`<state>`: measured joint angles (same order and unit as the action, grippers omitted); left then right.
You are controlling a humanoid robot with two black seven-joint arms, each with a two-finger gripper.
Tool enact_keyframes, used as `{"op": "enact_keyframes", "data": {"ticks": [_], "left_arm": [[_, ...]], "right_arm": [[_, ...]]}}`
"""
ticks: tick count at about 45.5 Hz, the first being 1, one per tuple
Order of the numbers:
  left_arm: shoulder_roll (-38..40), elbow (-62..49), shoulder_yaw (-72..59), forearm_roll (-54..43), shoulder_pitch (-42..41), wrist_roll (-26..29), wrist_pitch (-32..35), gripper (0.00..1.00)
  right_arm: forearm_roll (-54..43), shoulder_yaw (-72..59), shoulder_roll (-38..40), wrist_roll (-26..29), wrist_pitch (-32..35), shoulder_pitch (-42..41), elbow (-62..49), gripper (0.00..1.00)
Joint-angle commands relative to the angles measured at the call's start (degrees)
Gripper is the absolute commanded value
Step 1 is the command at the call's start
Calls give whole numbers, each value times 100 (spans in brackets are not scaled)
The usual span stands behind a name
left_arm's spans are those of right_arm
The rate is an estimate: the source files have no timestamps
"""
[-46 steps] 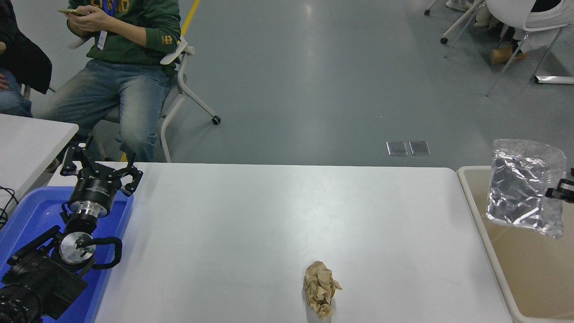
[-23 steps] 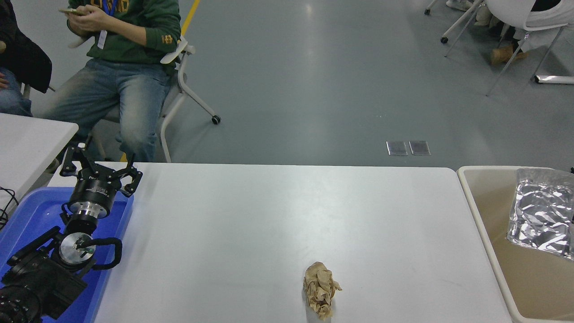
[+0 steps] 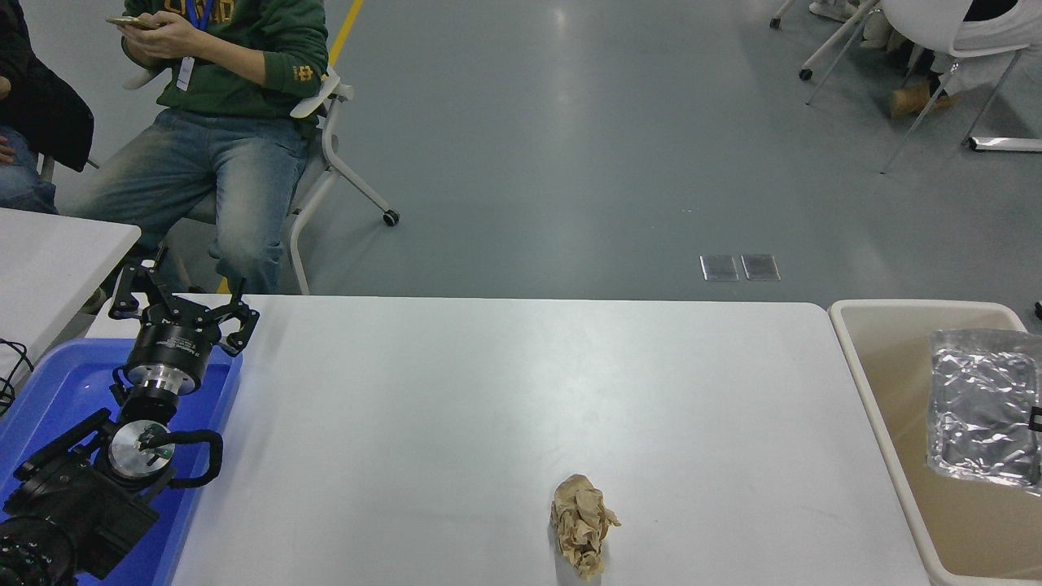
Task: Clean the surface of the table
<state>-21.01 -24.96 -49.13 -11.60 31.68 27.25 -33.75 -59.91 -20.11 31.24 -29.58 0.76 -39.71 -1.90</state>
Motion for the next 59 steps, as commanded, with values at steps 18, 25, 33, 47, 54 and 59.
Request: {"op": "enact_keyframes", "data": {"ticks": [18, 25, 33, 47, 54, 59], "left_arm": [[0, 0, 0, 0, 5, 0, 0, 100], [0, 0, 0, 0, 5, 0, 0, 100], [0, 0, 0, 0, -4, 0, 0, 100], [0, 0, 0, 0, 5, 0, 0, 100], [0, 0, 0, 0, 5, 0, 0, 100], [0, 0, 0, 0, -4, 0, 0, 100]], "right_arm": [[330, -590, -329, 330, -462, 175, -355, 0], [330, -608, -329, 383, -585, 183, -355, 0], [330, -599, -329, 401, -621, 192, -355, 0], [559, -599, -329, 603, -542, 192, -355, 7], [743, -608, -320, 603, -331, 192, -355, 100], [752, -591, -320, 603, -269, 183, -355, 100]]}}
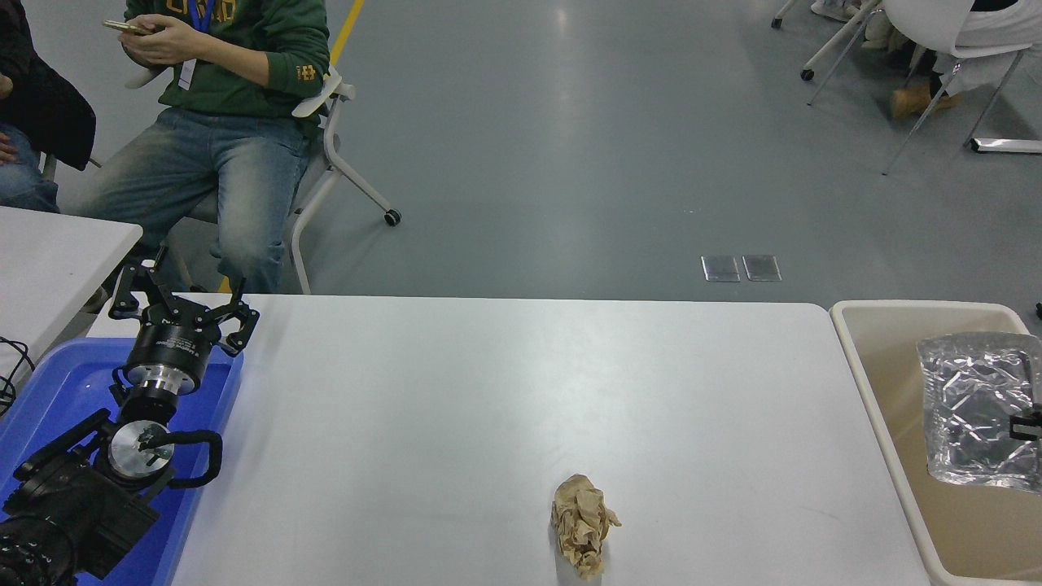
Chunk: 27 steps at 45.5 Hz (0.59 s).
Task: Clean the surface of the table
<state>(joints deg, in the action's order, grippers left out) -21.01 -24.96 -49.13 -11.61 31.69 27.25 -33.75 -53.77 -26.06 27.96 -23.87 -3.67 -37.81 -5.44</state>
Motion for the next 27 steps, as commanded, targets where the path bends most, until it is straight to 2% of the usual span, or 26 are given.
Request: {"op": "enact_keyframes", "data": {"ticks": [1, 12, 17, 27], "left_arm": [[0, 0, 0, 1, -5, 0, 0, 100], [0, 0, 0, 1, -5, 0, 0, 100], [0, 0, 0, 1, -5, 0, 0, 100], [0, 0, 0, 1, 3, 0, 0, 100]], "right_arm": [[139, 5, 7, 32, 173, -7, -1, 100], [235, 49, 16, 32, 165, -33, -1, 100], [753, 22, 43, 32, 226, -60, -9, 100], [1106, 49, 25, 32, 235, -68, -1, 100]]}}
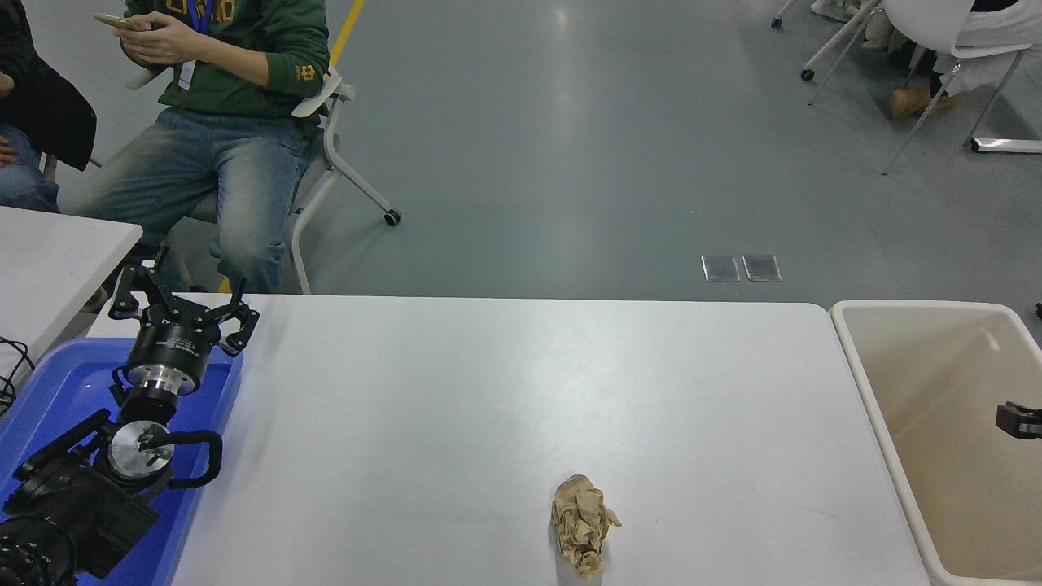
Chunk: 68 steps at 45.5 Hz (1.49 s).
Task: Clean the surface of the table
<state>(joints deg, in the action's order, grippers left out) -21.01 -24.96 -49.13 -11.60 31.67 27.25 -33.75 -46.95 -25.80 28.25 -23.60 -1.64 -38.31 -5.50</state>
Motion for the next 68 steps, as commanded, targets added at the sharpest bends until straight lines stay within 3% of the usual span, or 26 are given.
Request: {"op": "enact_keyframes", "data": {"ticks": [1, 29, 42, 48, 57, 68], "left_arm": [[0, 0, 0, 0, -3, 0, 0, 100], [0, 0, 0, 0, 6, 0, 0, 100], [0, 0, 0, 0, 6, 0, 0, 100], [0, 0, 0, 0, -3, 0, 0, 100], [0, 0, 0, 0, -3, 0, 0, 100], [0, 0, 0, 0, -3, 0, 0, 100]], "right_arm": [[467, 22, -4, 5, 32, -18, 5, 100], [1970, 399, 348, 22, 515, -211, 84, 100], [2102, 2025, 391, 31, 507, -431, 856, 100], [2164, 3693, 803, -21, 560, -449, 1743, 100], [2593, 5848, 1033, 22, 595, 121, 3220, 100], [3428, 6833, 884, 58, 867, 430, 3766, 100]]}}
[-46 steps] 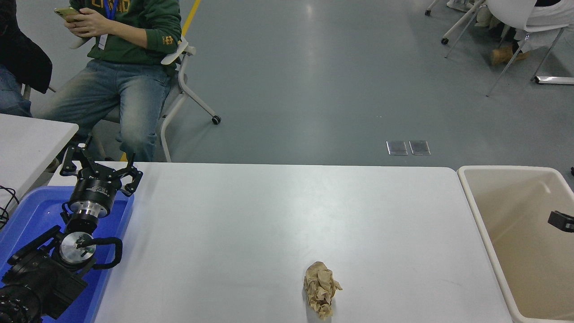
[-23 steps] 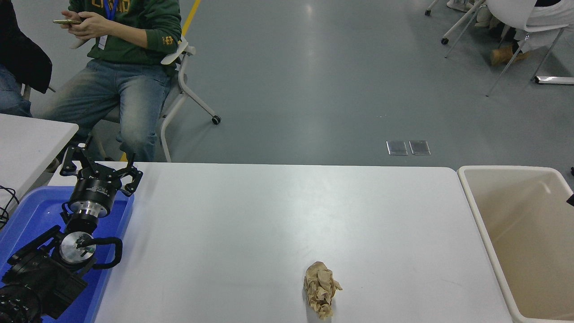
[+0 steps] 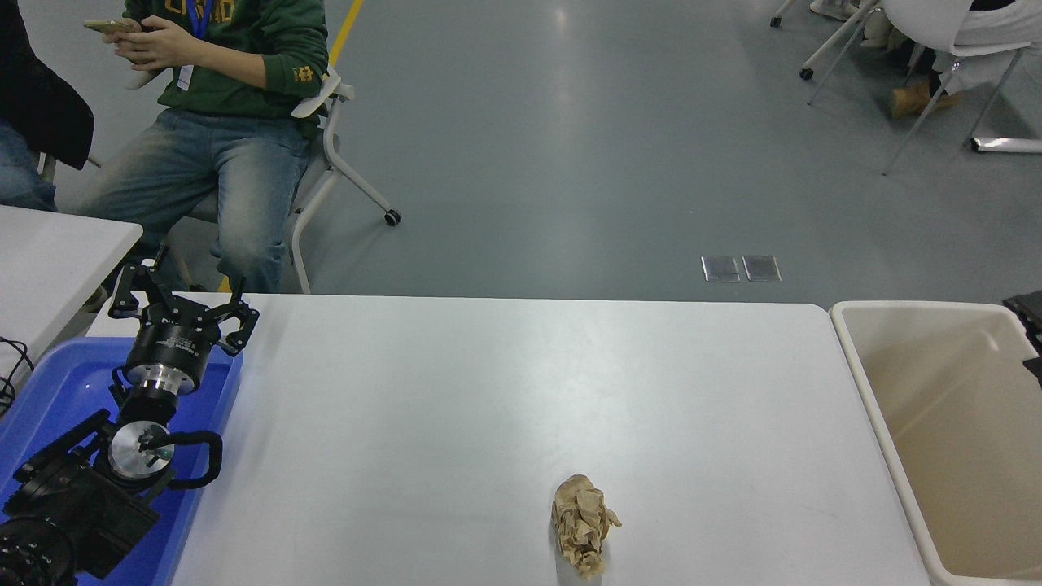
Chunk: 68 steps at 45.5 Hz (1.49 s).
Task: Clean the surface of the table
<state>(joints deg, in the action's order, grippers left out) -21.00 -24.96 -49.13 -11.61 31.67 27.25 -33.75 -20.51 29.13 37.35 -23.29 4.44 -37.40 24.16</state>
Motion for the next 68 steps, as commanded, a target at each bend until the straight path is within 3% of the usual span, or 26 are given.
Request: {"op": "enact_keyframes", "data": {"ticks": [1, 6, 22, 27, 36, 68], "left_arm": [[0, 0, 0, 1, -3, 0, 0, 100], [0, 0, 0, 1, -3, 0, 0, 100], [0, 0, 0, 1, -3, 0, 0, 100], [0, 0, 0, 1, 6, 0, 0, 100], [0, 0, 0, 1, 6, 0, 0, 100], [0, 0, 0, 1, -3, 0, 0, 100]], "right_arm": [[907, 1385, -78, 26, 337, 374, 853, 100], [1294, 1604, -333, 18, 523, 479, 1186, 100], [1233, 2958, -1457, -61, 488, 1200, 2171, 100], [1198, 2993, -1818, -456, 496, 1244, 2154, 100], [1189, 2941, -1862, -729, 479, 1394, 2066, 100], [1198, 2756, -1985, -712, 532, 1227, 1670, 100]]}}
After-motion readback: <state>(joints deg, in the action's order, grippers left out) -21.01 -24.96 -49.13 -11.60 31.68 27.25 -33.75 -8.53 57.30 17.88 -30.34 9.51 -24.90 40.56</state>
